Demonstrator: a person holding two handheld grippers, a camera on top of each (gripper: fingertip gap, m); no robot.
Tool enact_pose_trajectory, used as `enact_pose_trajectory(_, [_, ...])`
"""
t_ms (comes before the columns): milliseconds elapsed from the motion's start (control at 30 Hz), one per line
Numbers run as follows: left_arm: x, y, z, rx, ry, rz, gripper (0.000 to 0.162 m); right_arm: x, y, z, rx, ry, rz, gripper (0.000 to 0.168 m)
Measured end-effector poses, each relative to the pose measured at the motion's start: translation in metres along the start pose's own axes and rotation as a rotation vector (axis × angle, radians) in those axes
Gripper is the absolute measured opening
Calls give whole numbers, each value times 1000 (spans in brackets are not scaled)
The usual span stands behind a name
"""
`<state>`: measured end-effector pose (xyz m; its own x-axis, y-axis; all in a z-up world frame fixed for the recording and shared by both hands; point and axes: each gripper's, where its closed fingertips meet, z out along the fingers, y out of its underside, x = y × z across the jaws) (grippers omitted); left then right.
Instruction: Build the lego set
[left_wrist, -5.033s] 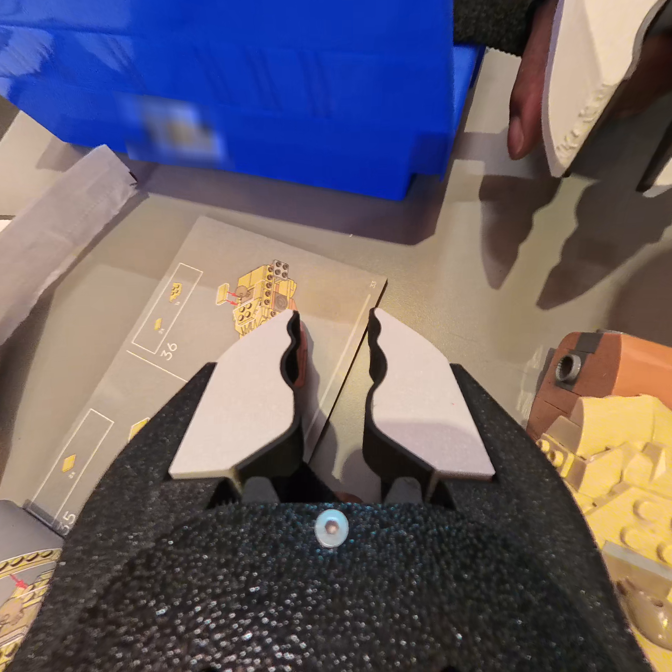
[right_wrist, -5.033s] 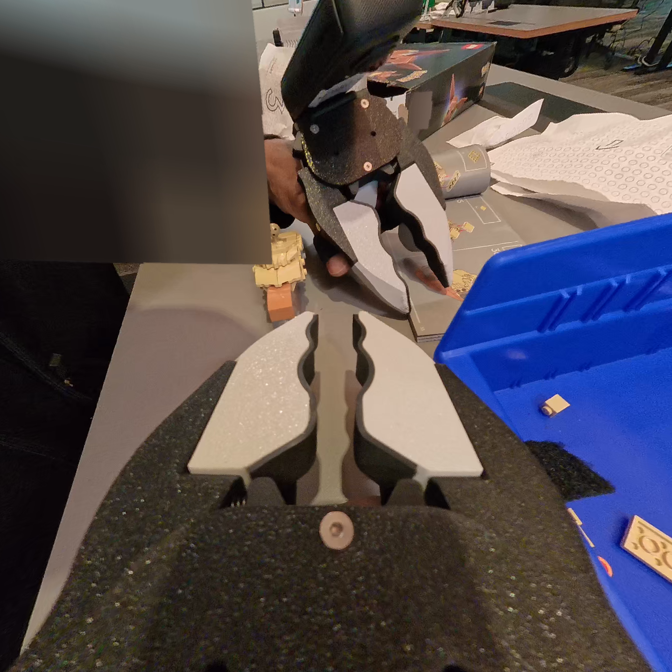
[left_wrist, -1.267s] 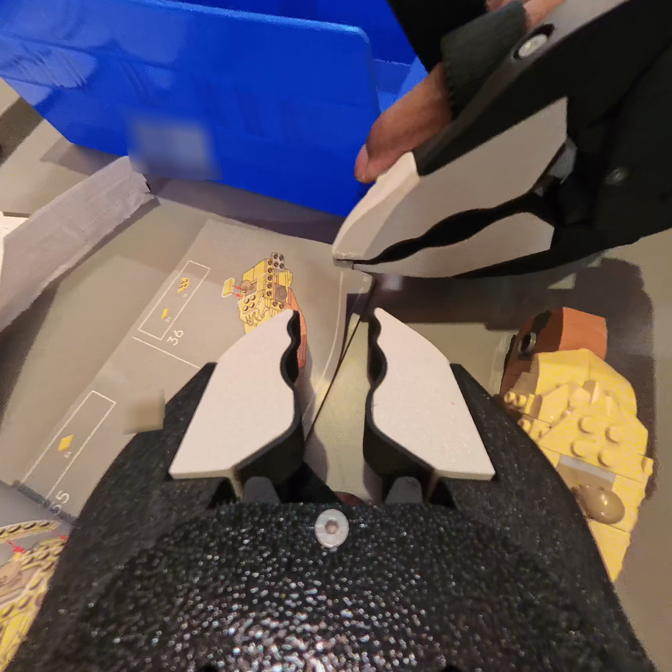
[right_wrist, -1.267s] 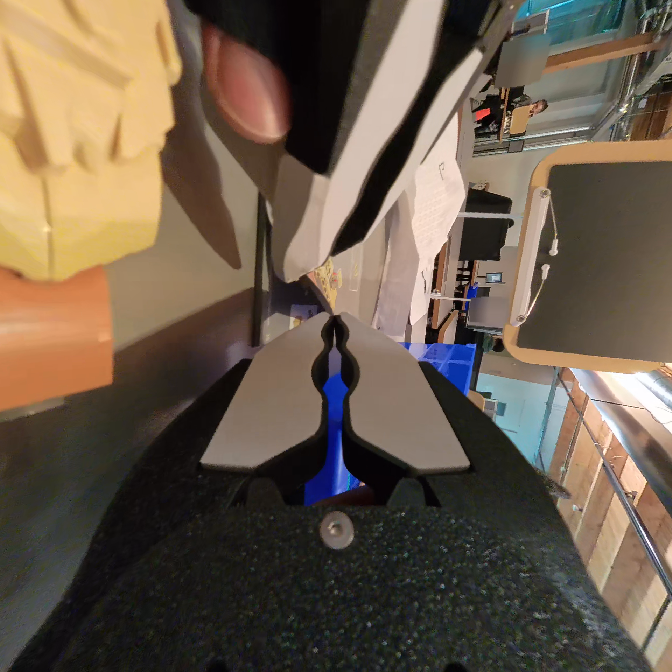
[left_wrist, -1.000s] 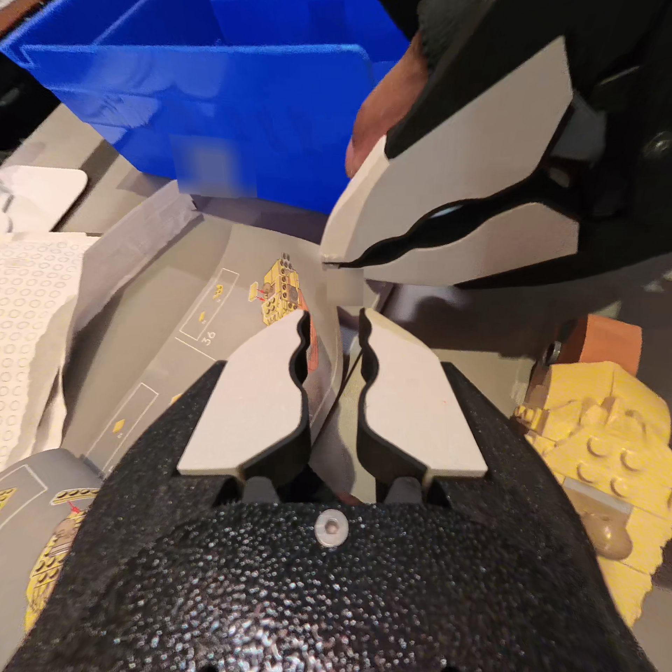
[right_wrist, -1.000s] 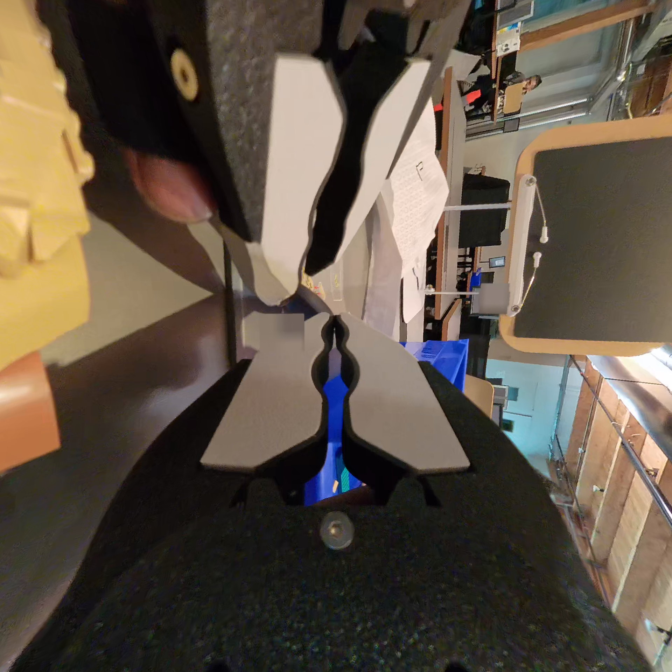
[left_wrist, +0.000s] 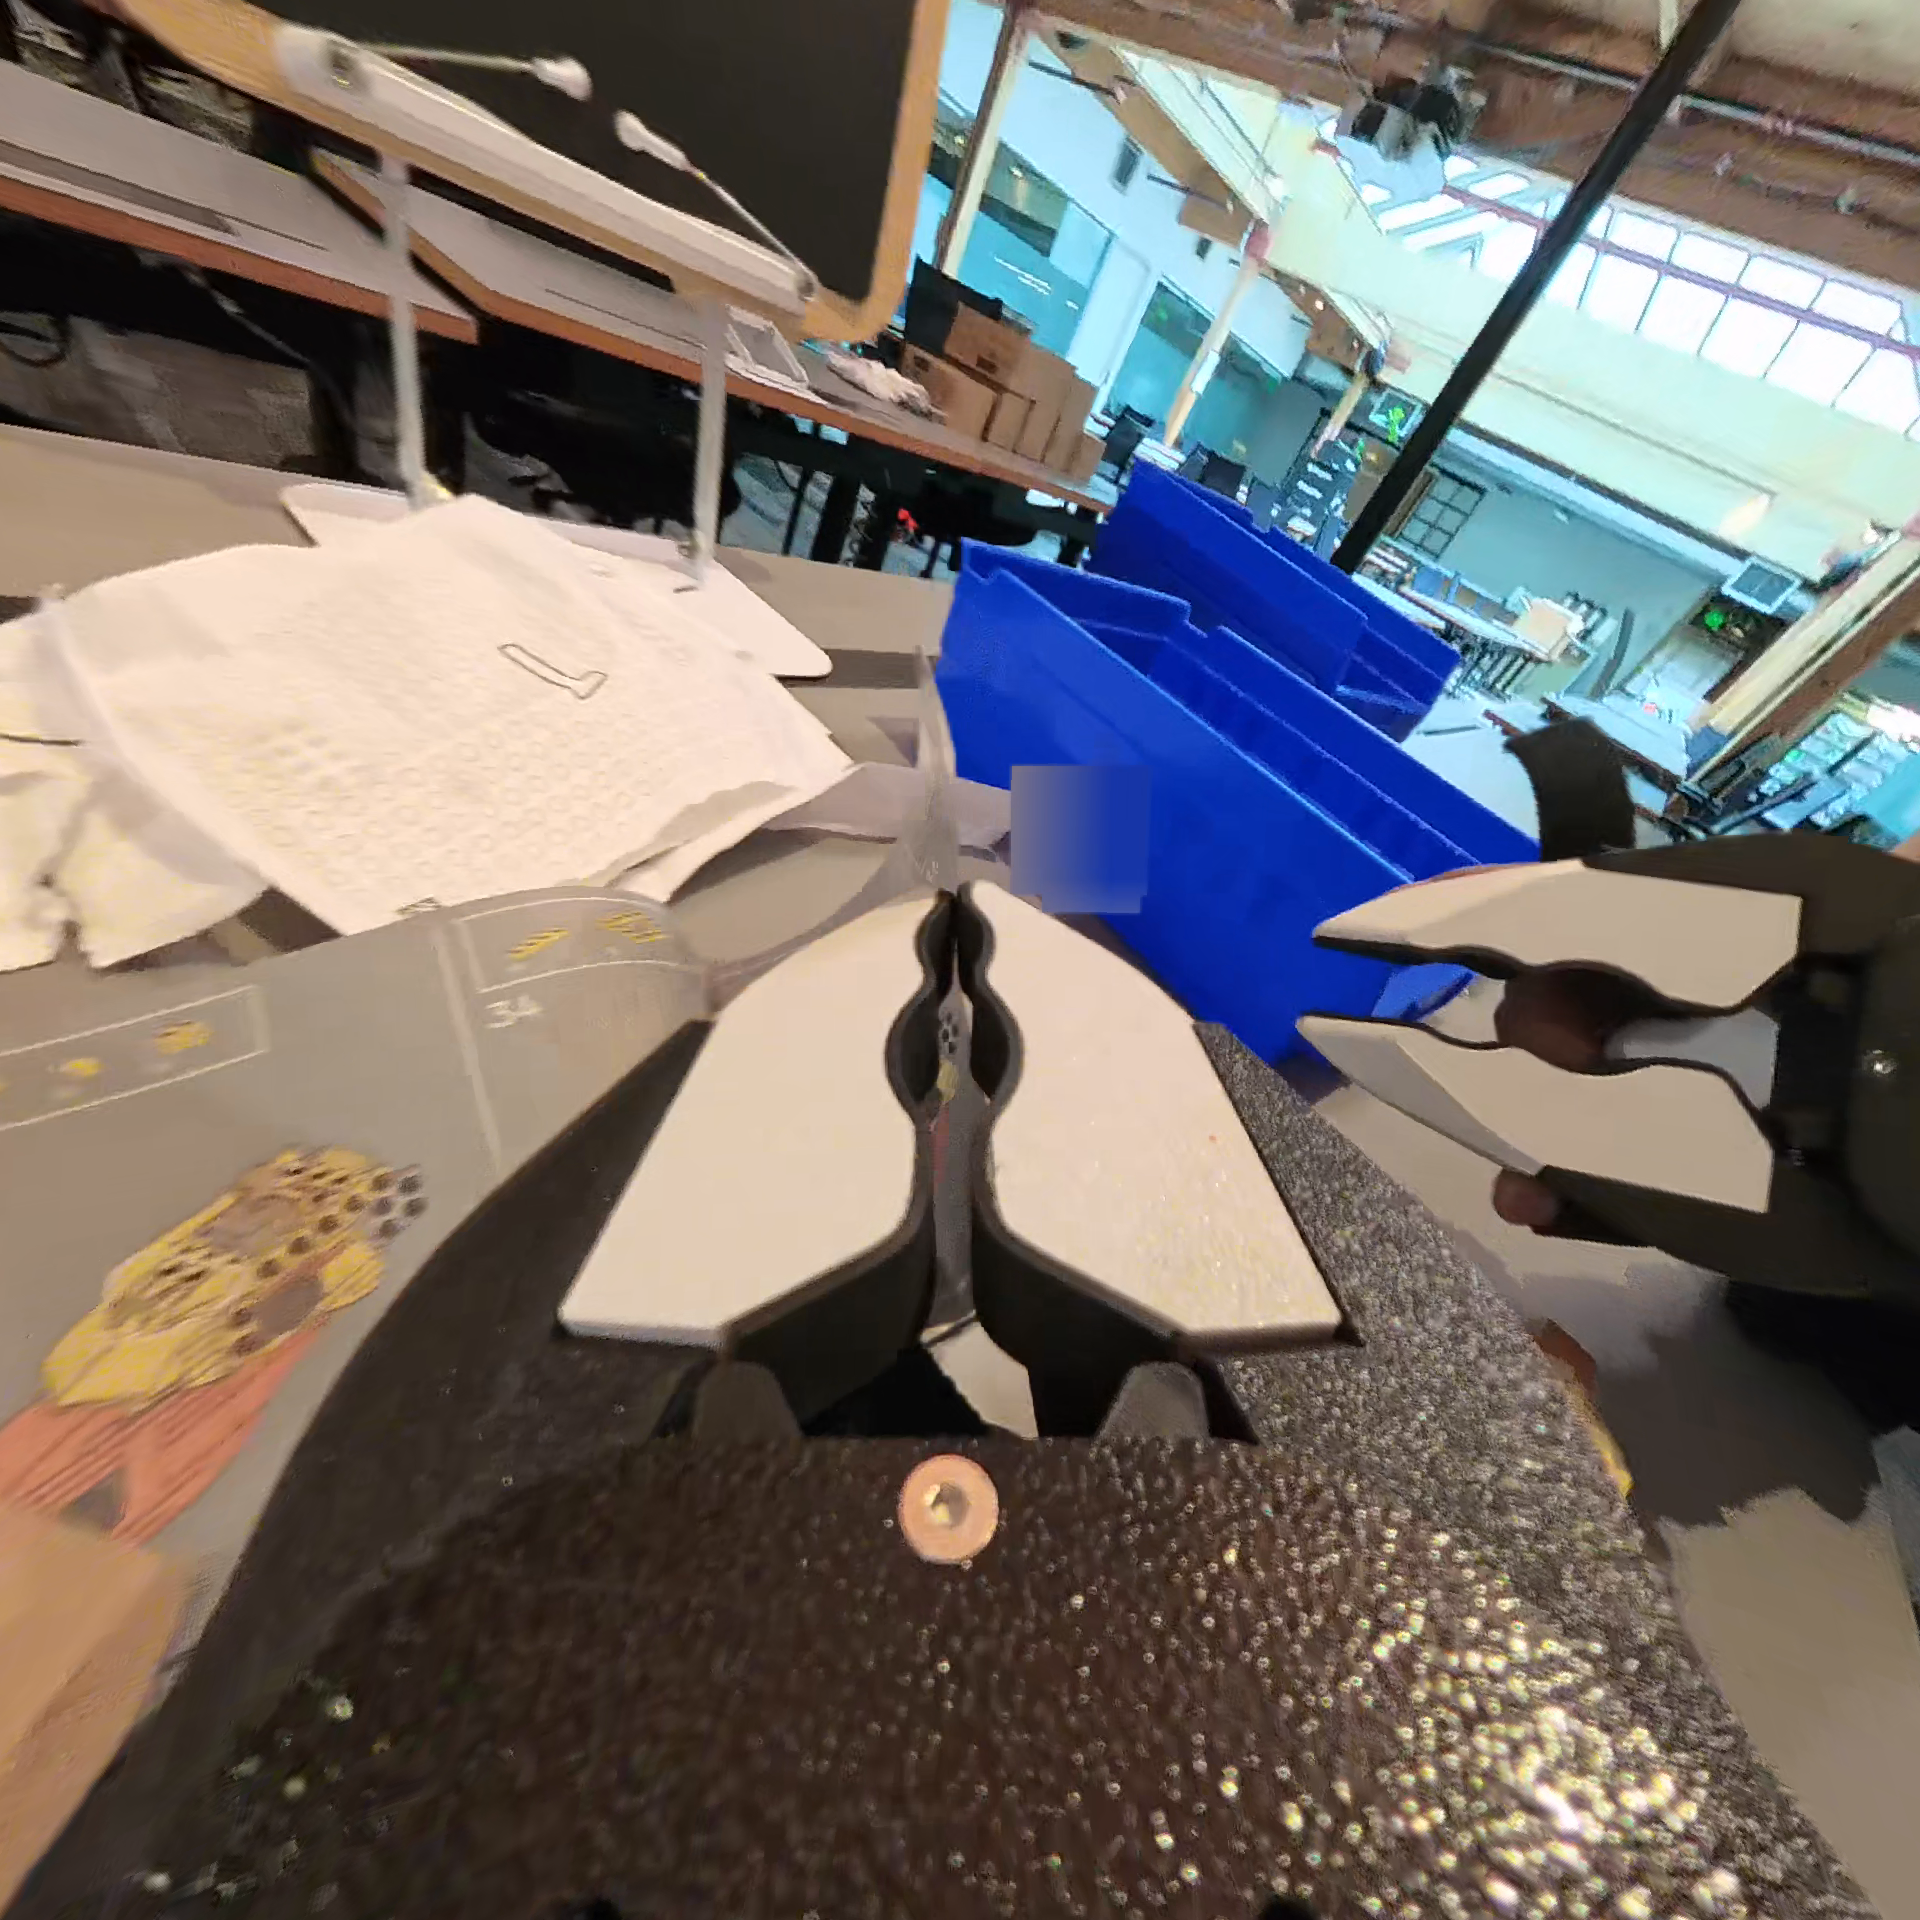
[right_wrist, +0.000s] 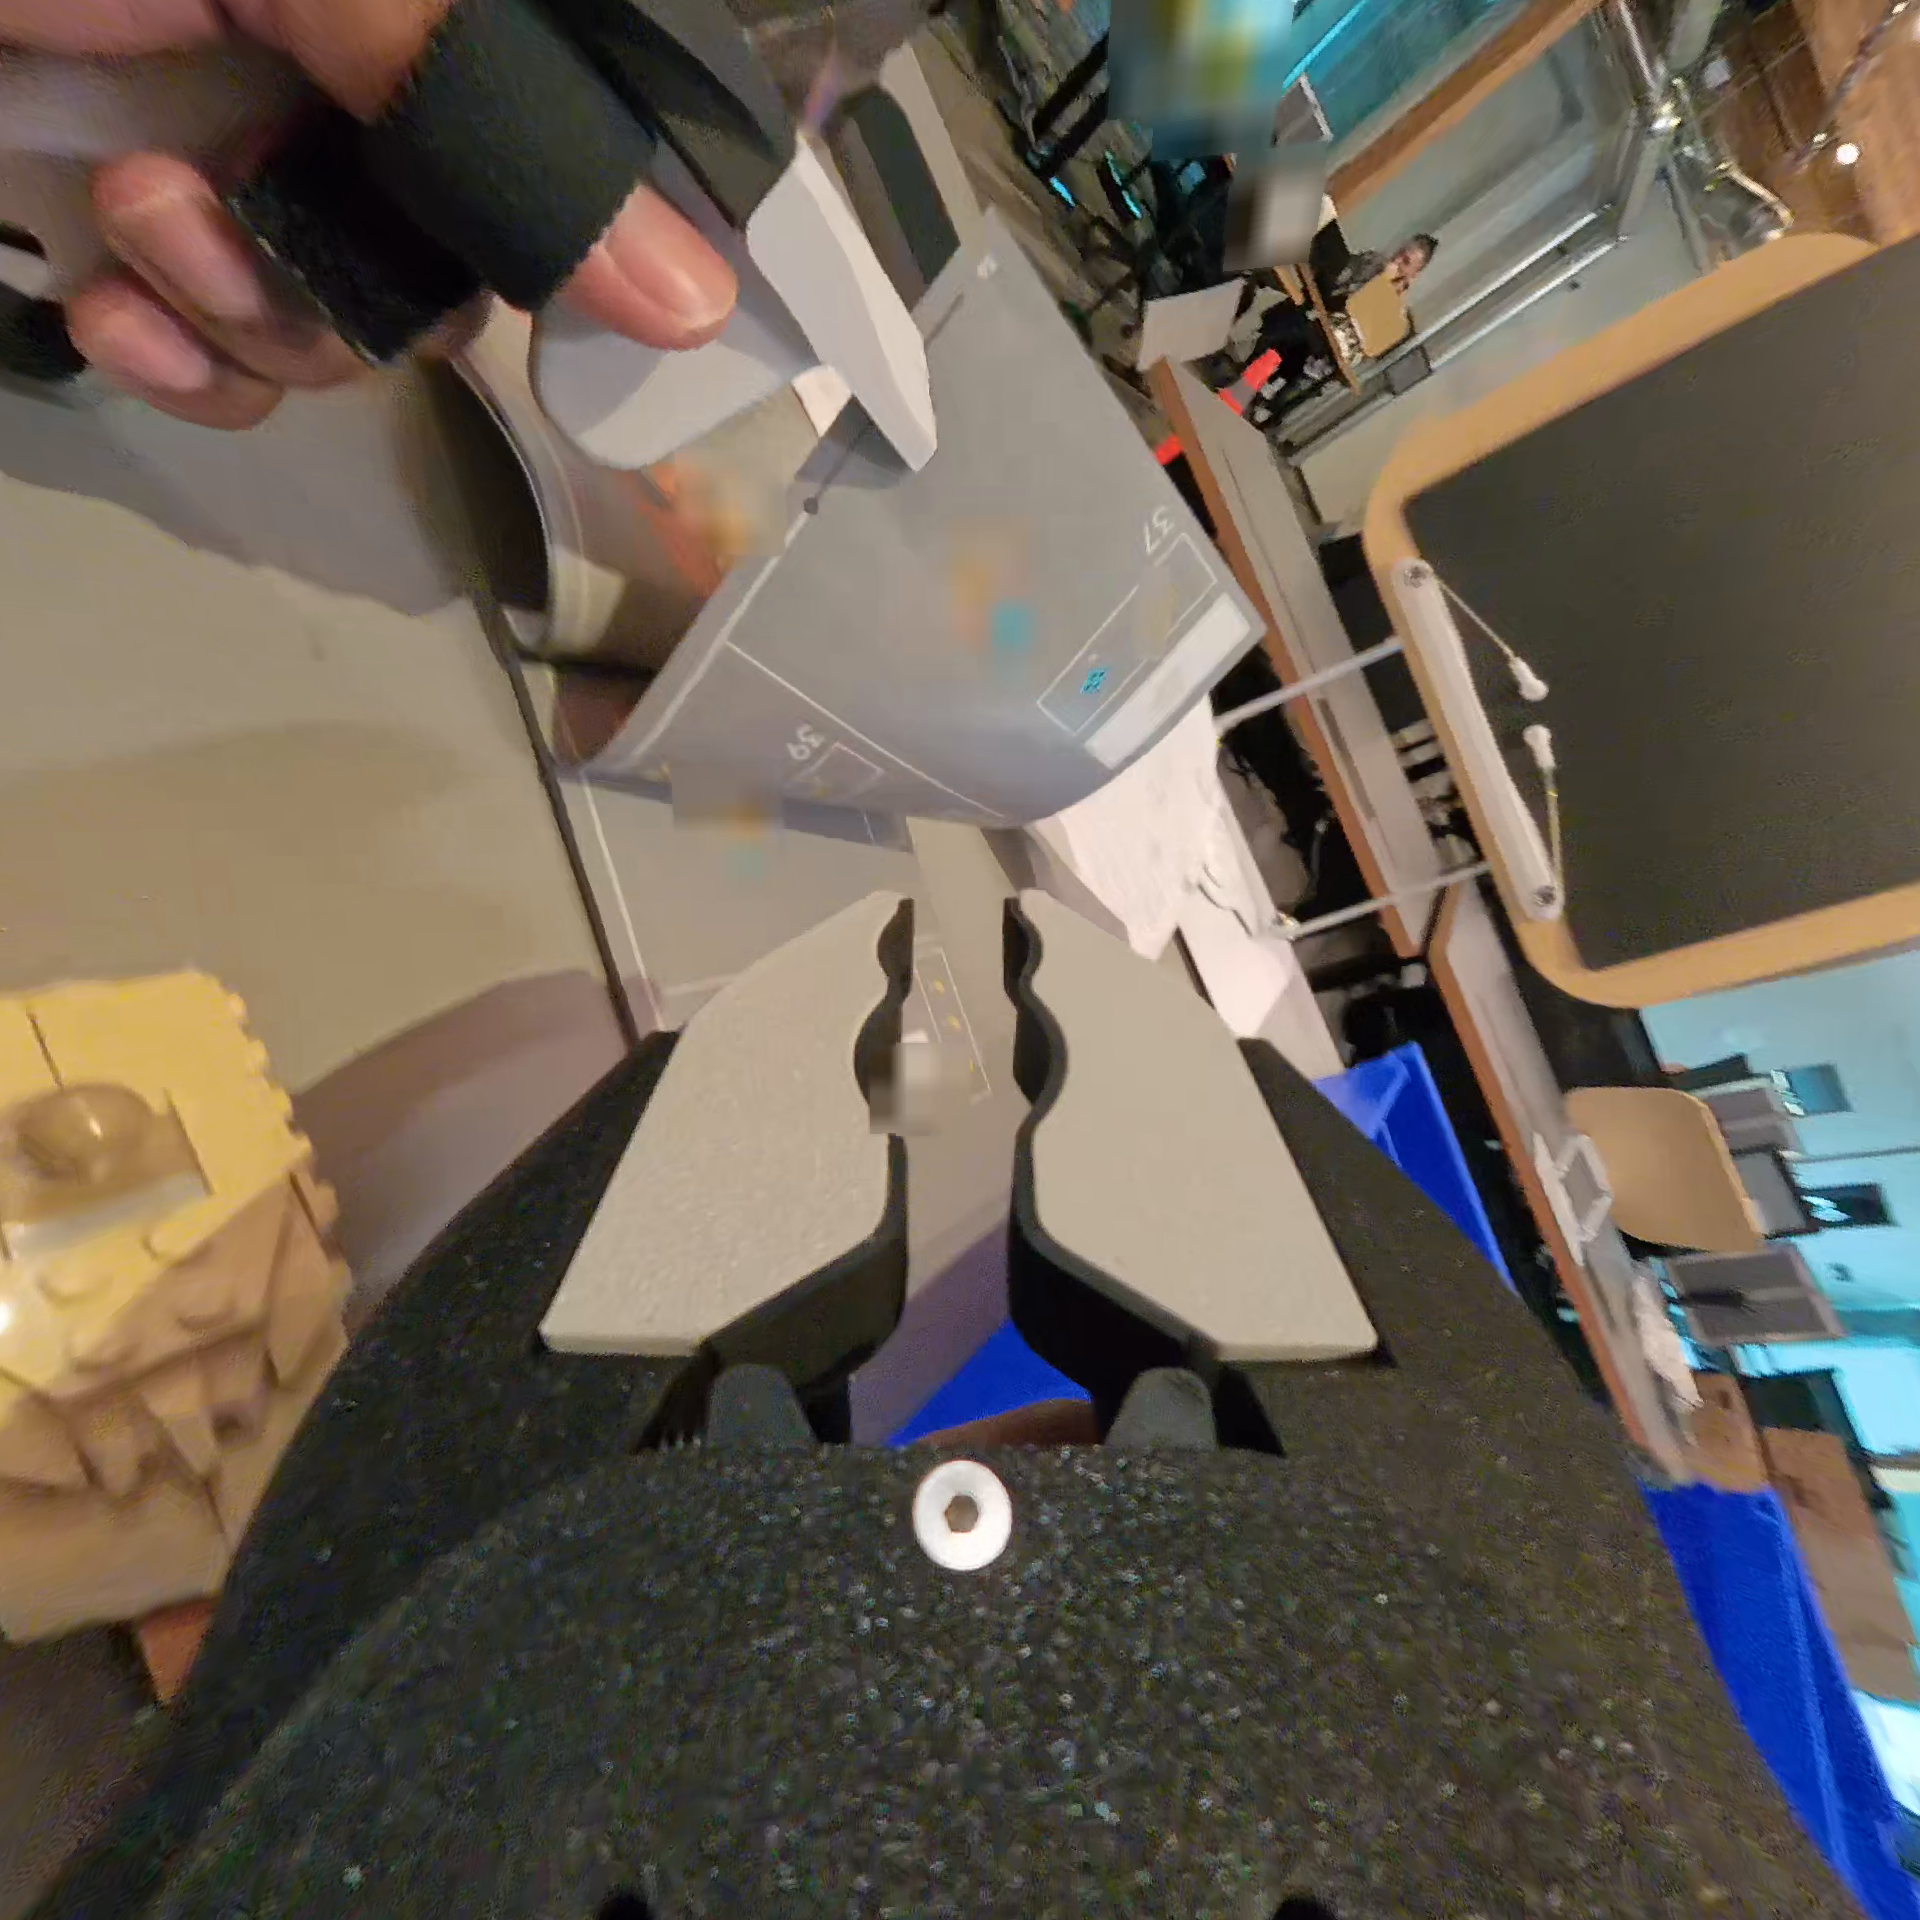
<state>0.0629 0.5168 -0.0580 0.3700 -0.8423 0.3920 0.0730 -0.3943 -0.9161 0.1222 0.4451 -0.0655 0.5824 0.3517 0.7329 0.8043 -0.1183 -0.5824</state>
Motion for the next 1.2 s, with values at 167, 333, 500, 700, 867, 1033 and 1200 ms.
enact_pose_trajectory(167, [-19,-8,-16,31,-42,-18,0,-3,-23,19,46,-80,68,17])
enact_pose_trajectory(333, [-34,-9,-27,45,-71,-36,0,-3,-32,42,54,-125,143,17])
enact_pose_trajectory(500, [-47,-5,-33,40,-103,-62,0,-6,-37,68,38,-182,245,17])
enact_pose_trajectory(700, [-57,-5,-38,39,-160,-82,0,-17,-30,93,-21,-285,339,18])
enact_pose_trajectory(867, [-71,-10,-50,67,-229,-85,0,-20,-19,101,-52,-331,348,21])
enact_pose_trajectory(1033, [-81,-10,-62,62,-243,-105,0,-32,-26,104,-15,-397,304,21])
enact_pose_trajectory(1200, [-86,-2,-68,24,-270,-90,0,-39,-40,114,-16,-435,262,23])
